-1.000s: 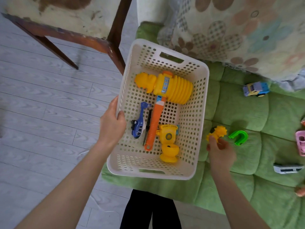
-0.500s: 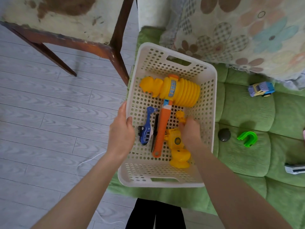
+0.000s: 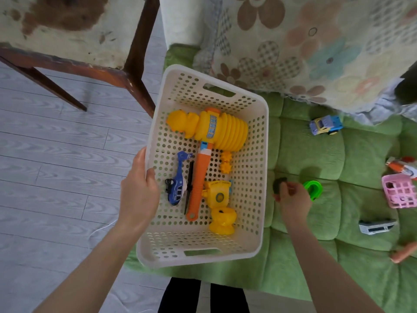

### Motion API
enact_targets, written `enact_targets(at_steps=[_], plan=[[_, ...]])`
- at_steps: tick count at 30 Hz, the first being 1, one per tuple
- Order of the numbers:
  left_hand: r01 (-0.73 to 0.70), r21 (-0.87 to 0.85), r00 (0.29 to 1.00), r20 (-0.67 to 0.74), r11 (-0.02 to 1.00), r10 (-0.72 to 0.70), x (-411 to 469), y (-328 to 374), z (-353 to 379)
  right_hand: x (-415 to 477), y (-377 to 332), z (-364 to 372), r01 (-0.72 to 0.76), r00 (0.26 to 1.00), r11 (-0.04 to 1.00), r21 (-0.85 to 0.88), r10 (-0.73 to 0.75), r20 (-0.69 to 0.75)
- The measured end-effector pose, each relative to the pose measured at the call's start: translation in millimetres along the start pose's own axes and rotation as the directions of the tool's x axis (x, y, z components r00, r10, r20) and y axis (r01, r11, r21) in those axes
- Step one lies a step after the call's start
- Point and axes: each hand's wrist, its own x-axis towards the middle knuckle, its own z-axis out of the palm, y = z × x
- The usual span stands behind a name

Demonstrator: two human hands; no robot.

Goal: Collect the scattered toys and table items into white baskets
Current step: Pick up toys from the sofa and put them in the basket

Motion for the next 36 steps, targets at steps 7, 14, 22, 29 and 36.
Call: enact_targets(at_steps=[7, 14, 22, 29, 36], plan=[[-0.022, 0.061, 0.999, -0.027, 0.998, 0.024, -7, 10, 7, 44, 29, 24, -0.106, 0.960, 0.938, -0.329, 0.183, 0.213], [-0.020, 0.073, 0.999, -0.044, 0.997, 0.023, -10, 14, 7, 49, 26, 15, -0.040, 0.972, 0.946, -0.321, 0.111, 0.207], [-0.005, -0.010, 1.000, -0.012, 1.000, 0.005, -24, 31, 1, -39, -42, -15, 0.214, 0.970, 0.941, 0.261, -0.237, 0.060], [-0.046, -0.058, 0.998, 0.041, 0.997, 0.048, -31, 38, 1, -55, -67, 33, 0.214, 0.896, 0.977, 0.000, -0.196, 0.398], [-0.116, -0.029, 0.989, 0.085, 0.993, 0.118, -37, 59, 15, -33, -40, -33, 0.191, 0.982, 0.951, 0.245, -0.184, -0.052]])
